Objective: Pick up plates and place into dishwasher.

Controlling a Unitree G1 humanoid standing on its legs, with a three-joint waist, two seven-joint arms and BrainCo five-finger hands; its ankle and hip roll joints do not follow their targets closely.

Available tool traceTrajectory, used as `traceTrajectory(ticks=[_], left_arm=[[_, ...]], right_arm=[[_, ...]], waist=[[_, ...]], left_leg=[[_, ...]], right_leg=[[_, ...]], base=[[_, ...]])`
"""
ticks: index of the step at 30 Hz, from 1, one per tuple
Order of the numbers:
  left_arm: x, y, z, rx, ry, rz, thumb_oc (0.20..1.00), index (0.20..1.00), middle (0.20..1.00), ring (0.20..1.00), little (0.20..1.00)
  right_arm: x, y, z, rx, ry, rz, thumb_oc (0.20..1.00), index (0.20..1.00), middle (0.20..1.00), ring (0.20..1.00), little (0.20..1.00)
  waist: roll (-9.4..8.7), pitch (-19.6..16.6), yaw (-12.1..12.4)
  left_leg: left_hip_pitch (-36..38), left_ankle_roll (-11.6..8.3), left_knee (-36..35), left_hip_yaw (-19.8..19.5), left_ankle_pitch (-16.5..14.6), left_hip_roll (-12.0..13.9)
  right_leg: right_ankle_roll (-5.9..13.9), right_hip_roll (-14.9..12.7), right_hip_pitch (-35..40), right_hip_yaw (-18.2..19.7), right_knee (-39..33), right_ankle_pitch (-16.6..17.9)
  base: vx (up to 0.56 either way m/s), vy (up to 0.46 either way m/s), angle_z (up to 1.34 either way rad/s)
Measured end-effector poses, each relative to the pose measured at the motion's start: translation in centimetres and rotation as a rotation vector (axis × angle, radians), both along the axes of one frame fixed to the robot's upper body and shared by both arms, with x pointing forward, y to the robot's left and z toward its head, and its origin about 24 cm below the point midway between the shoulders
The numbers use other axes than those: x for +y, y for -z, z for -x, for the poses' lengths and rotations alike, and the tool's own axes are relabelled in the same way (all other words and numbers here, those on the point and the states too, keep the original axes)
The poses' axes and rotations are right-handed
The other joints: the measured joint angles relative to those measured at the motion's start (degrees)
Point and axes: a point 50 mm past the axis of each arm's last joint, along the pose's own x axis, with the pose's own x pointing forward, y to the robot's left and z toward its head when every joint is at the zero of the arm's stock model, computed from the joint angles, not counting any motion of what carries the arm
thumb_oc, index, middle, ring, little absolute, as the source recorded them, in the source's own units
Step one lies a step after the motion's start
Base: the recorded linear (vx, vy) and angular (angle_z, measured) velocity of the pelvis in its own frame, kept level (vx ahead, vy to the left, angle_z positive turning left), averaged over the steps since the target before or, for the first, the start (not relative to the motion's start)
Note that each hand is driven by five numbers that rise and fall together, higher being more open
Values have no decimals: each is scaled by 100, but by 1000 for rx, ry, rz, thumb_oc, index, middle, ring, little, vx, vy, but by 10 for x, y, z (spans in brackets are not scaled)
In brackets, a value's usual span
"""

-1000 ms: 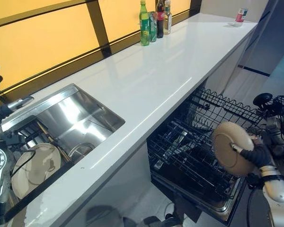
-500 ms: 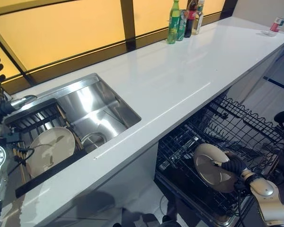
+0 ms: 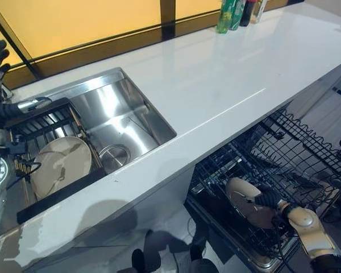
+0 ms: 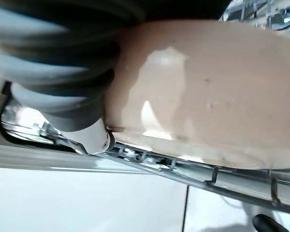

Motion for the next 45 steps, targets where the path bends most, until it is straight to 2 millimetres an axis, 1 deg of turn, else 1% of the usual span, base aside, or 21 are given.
traceTrajectory(ticks=[3,4,6,7,10,12,16,17,18,23,30,33,35,37,41,43,45], left_arm=[[-3,-12,-9,-24,-10,-14,1000,1000,1000,1000,1000],[-3,-17,-14,-36,-21,-13,1000,1000,1000,1000,1000],[-3,-24,-20,-48,-35,-11,1000,1000,1000,1000,1000],[-4,-26,-23,-53,-36,-8,1000,1000,1000,1000,1000],[-7,-32,-25,-68,-37,-26,1000,1000,1000,1000,1000],[-6,-35,-24,-76,-45,-37,1000,1000,1000,1000,1000],[-7,-40,-24,-99,-49,-29,1000,1000,1000,1000,1000],[-7,-41,-24,-104,-47,-28,1000,1000,1000,1000,1000],[-8,-42,-24,-108,-46,-28,1000,1000,1000,1000,1000],[-8,-43,-24,-113,-45,-28,1000,1000,1000,1000,1000],[-4,-48,-21,-119,-53,-31,1000,1000,1000,1000,1000],[2,-44,-21,-54,-57,-55,1000,1000,1000,1000,1000],[5,-39,-22,5,-61,-88,1000,1000,1000,1000,1000],[11,-32,-21,62,-74,-94,1000,1000,1000,1000,1000],[26,-11,-14,158,-109,-80,1000,1000,1000,1000,1000],[32,-2,-9,180,-124,-56,1000,1000,1000,1000,1000],[40,14,-3,227,-147,-33,1000,1000,1000,1000,1000]], right_arm=[[-1,-1,-10,16,-18,49,200,200,200,200,200],[0,-5,-16,-7,-23,46,200,200,200,200,200],[8,-18,-33,-62,-58,43,200,200,200,200,200],[10,-21,-38,-74,-66,47,200,200,200,200,200],[16,-35,-53,-140,-78,28,200,200,200,200,200],[17,-42,-59,-175,-85,19,200,200,200,200,200],[15,-46,-59,-197,-87,39,203,203,203,203,203],[15,-46,-59,-200,-86,42,831,831,831,831,831],[15,-46,-59,-207,-80,44,1000,1000,1000,1000,1000],[16,-44,-58,-241,-41,45,1000,1000,1000,1000,1000],[18,-27,-42,-274,58,-14,1000,1000,1000,1000,1000],[16,-22,-32,-285,101,-28,1000,1000,1000,1000,1000],[14,-20,-25,-290,130,-36,1000,1000,1000,1000,1000],[11,-23,-19,-309,155,-39,1000,1000,1000,1000,1000],[11,-29,-11,-346,171,-20,1000,1000,1000,1000,1000],[11,-37,-8,-373,162,3,1000,1000,1000,1000,1000],[8,-49,-7,-413,166,28,1000,1000,1000,1000,1000]], waist=[[115,251,24],[150,349,12],[155,504,5],[155,524,10],[166,786,26],[164,875,36],[156,883,36],[155,883,33],[155,884,31],[142,891,41],[108,896,50],[105,894,28],[94,887,17],[83,880,9],[1,817,-92],[-60,754,-119],[-87,708,-113]], left_leg=[[-232,1,110,-68,14,14],[-353,0,184,-120,15,20],[-491,-10,247,-127,22,48],[-573,-13,274,-131,23,57],[-611,-14,289,-137,34,58],[-638,-13,285,-138,35,57],[-699,-13,281,-147,35,54],[-698,-13,278,-146,35,54],[-697,-13,277,-145,35,53],[-633,-13,265,-141,35,54],[-344,-14,178,-130,35,56],[-291,-14,167,-131,40,59],[-287,-17,169,-131,42,64],[-269,-16,178,-136,42,64],[-85,-33,194,-135,30,94],[-82,-64,324,-145,1,103],[-71,-89,619,-157,-153,145]], right_leg=[[-20,9,-145,-52,5,49],[-23,11,-210,-87,8,69],[-37,21,-315,-96,6,113],[-45,25,-386,-104,9,127],[-48,26,-419,-115,12,148],[-48,24,-446,-135,14,149],[-51,17,-506,-283,18,150],[-50,15,-508,-307,18,150],[-51,16,-508,-335,18,150],[-54,32,-442,-406,17,153],[-54,43,-203,-423,4,152],[-55,47,-147,-422,2,152],[-55,52,-142,-421,3,152],[-55,58,-116,-421,4,152],[-65,95,66,-411,3,144],[-94,108,119,-402,9,124],[-128,143,160,-313,145,68]], base=[[-179,-21,10],[-147,-20,10],[-145,-13,2],[-165,-9,-1],[-135,0,1],[-79,0,1],[-39,-5,2],[0,0,0],[0,0,0],[41,-18,1],[73,-19,-1],[80,-22,0],[107,-51,0],[137,-58,1],[142,-37,-1],[182,18,-1],[207,108,-14]])
